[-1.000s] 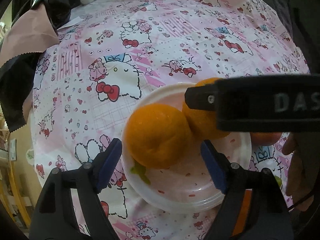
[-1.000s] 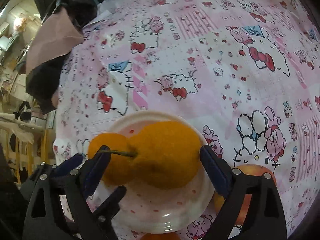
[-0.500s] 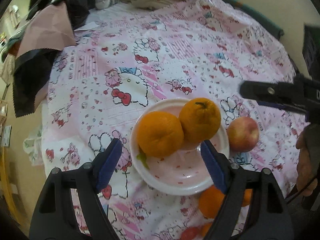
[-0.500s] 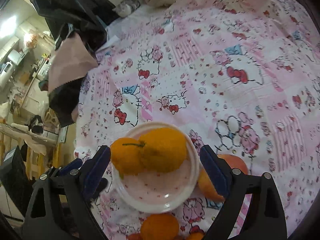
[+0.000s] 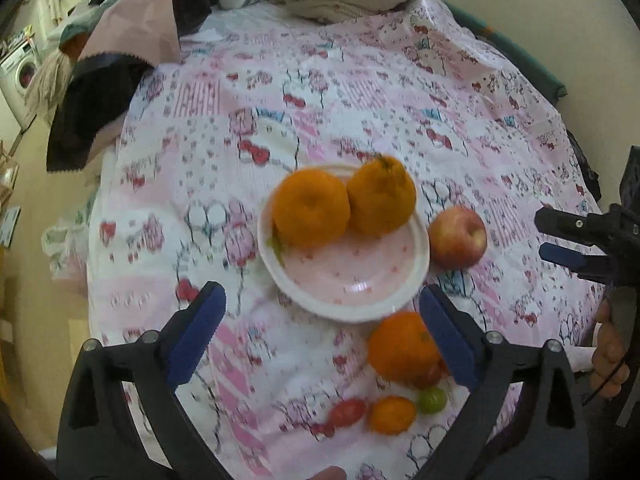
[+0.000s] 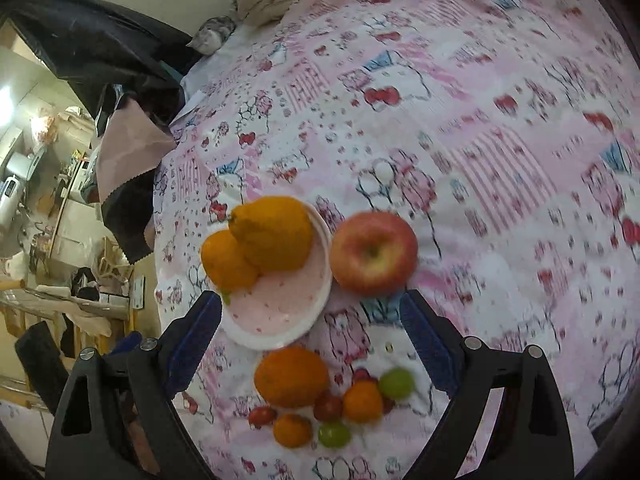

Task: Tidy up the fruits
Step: 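Grasp the second large orange with the left tool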

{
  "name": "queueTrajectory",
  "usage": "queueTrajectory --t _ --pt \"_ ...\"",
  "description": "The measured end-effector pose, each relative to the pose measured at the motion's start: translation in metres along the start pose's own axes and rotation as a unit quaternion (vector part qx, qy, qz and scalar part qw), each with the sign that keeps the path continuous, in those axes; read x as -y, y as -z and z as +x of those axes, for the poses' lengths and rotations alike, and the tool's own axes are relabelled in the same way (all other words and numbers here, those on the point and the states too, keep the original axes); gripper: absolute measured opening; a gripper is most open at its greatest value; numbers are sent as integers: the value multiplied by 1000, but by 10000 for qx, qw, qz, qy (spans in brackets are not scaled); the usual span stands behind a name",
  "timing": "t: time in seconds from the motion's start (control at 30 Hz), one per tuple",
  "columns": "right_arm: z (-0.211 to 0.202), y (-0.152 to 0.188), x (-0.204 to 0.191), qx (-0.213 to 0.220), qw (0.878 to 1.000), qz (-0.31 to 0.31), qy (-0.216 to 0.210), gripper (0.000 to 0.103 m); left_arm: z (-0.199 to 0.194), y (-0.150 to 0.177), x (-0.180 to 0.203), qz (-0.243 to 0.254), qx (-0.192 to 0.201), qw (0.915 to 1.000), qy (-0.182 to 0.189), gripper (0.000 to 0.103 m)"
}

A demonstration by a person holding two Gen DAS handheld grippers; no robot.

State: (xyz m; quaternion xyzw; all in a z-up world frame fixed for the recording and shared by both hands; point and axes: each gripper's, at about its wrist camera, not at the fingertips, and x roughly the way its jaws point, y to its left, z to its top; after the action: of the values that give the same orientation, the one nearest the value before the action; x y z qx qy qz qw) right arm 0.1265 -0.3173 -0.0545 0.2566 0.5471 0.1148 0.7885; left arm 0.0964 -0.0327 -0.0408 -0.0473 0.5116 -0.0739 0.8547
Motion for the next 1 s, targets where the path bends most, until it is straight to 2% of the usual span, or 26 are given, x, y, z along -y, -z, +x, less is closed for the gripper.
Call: queueTrajectory --t 0.27,0.5,0.8,0.9,0.93,0.97,1.0 --pt "-17 10 19 14 9998 163 -95 93 16 34 40 -2 -520 9986 20 96" --pt "-21 9 38 -30 9984 492 -274 93 57 44 83 2 -1049 9944 -159 96" --pt "-10 5 55 -267 9965 716 -334 93 97 49 104 252 -1403 9880 -590 96" --pt "-9 2 53 -267 9962 719 -402 93 107 50 105 255 -1500 9866 -589 95" --pt "-9 2 51 -257 9965 695 -397 93 109 50 105 268 -1527 9861 -597 89" --pt "-8 1 49 -252 9968 656 -388 93 111 50 106 308 -1556 9852 -644 71" --pt "-7 1 48 -254 9970 626 -373 93 111 49 106 380 -1555 9836 -826 69"
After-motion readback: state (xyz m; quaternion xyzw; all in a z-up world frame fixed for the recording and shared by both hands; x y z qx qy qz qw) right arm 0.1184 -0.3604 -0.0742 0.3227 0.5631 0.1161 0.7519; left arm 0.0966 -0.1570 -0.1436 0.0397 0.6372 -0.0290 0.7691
